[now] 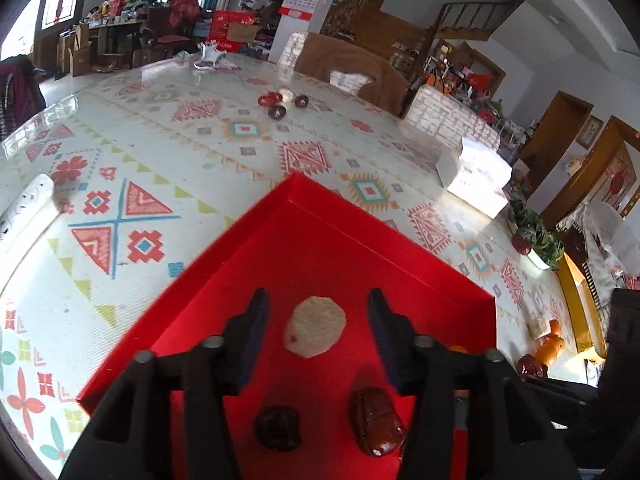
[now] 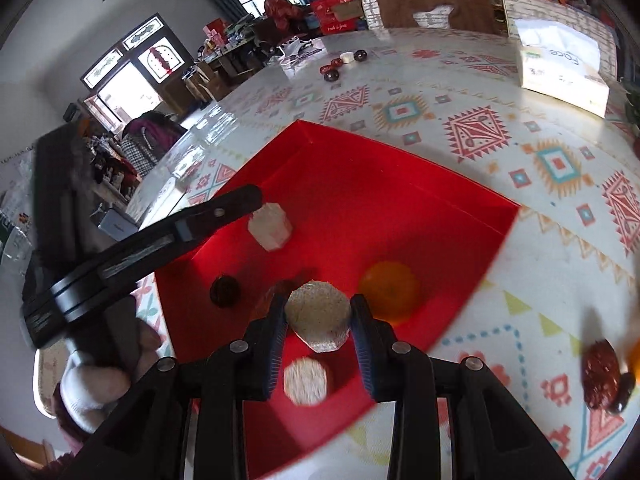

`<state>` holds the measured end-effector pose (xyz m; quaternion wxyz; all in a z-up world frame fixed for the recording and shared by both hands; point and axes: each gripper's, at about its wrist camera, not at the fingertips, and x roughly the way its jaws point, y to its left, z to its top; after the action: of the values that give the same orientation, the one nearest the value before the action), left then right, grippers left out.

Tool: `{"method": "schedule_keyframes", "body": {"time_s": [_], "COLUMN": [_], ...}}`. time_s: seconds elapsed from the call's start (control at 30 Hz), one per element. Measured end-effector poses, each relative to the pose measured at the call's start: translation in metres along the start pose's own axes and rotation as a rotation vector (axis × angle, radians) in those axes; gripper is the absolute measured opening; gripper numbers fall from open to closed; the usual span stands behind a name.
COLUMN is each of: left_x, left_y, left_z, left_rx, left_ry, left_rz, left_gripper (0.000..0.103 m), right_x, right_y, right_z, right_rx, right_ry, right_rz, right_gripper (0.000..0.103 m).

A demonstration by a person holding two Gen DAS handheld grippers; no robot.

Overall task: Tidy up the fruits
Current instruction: 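Release the square cake into the red tray while right tool releases its rice cake, then move both tools back from the tray toward the remaining fruits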

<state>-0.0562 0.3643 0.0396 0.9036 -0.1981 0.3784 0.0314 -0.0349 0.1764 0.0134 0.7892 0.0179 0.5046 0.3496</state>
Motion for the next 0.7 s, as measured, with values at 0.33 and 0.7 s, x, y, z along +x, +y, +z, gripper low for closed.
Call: {"method": "schedule_keyframes", "body": {"time_s": [0.33,0.7], "left_x": [-0.039,-0.086], "left_y": [0.010,0.009], "left_z": [-0.003,-0.016], "left_rx": [-0.062,-0.141], "left_ry": [-0.105,-0.218], "left_rz": [-0.021,-0.044], "left_gripper": [0.066,0.071], "right_x": [-0.028,-0.017], "right_y": [0.002,-0.006], "right_z": [-0.008,-0.046], "right_rx": [0.010,-0.022], "right_ry": [-0.088,-0.007], "right_rz": [-0.037,-0.266], "right_gripper": [0.065,0.065]}}
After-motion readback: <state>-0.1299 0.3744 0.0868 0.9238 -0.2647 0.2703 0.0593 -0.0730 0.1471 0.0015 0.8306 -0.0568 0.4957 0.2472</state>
